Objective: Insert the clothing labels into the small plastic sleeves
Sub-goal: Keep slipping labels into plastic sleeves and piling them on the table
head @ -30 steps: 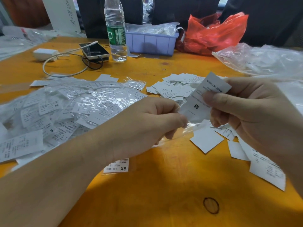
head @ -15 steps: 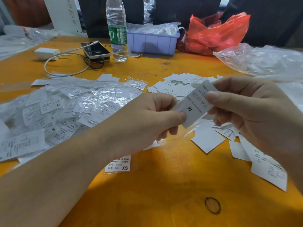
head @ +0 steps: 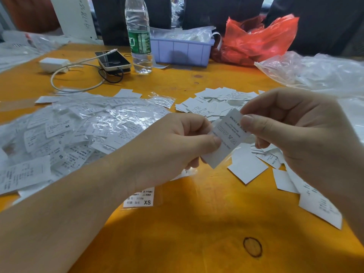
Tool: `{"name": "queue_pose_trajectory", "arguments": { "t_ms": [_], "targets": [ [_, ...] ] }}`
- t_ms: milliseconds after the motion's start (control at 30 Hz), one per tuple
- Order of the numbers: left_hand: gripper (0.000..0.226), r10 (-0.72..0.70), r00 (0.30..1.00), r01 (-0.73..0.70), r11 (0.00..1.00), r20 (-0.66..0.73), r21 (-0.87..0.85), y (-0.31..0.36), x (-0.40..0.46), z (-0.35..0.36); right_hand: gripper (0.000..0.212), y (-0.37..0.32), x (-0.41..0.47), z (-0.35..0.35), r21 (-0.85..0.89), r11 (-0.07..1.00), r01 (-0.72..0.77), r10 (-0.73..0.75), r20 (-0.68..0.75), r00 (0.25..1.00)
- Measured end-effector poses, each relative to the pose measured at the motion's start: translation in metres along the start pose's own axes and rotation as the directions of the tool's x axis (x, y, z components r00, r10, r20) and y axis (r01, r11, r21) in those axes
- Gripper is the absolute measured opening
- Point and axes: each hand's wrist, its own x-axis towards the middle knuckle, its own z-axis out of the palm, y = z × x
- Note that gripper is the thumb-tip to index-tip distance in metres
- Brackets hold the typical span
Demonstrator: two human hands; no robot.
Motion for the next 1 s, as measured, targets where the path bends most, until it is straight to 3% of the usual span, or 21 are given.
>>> {"name": "queue_pose_trajectory", "arguments": {
  "t_ms": [667, 800, 900, 1000],
  "targets": [
    [0.020, -0.009, 0.999, 0.013, 0.997, -0.047, 0.077, -0.001, 0.001, 0.001, 0.024, 0.003, -0.001, 0.001, -0.050, 0.999, 0.021, -0.013, 0.163, 0.987],
    [0.019, -0.029, 0.991, 0.064, 0.960, -0.128, 0.274, -0.001, 0.000, -0.003, 0.013, 0.001, -0.001, 0.000, -0.071, 0.997, 0.028, -0.022, 0.094, 0.995],
    [0.012, -0.040, 0.967, 0.166, 0.847, -0.251, 0.505, -0.002, 0.001, -0.016, 0.013, 0.001, 0.001, -0.002, -0.064, 0.998, 0.023, -0.020, 0.050, 0.999],
    [0.006, -0.030, 0.945, 0.232, 0.763, -0.325, 0.603, -0.001, 0.001, -0.025, 0.013, 0.001, 0.001, -0.003, -0.065, 0.998, 0.021, -0.018, 0.047, 0.999]
  ]
}}
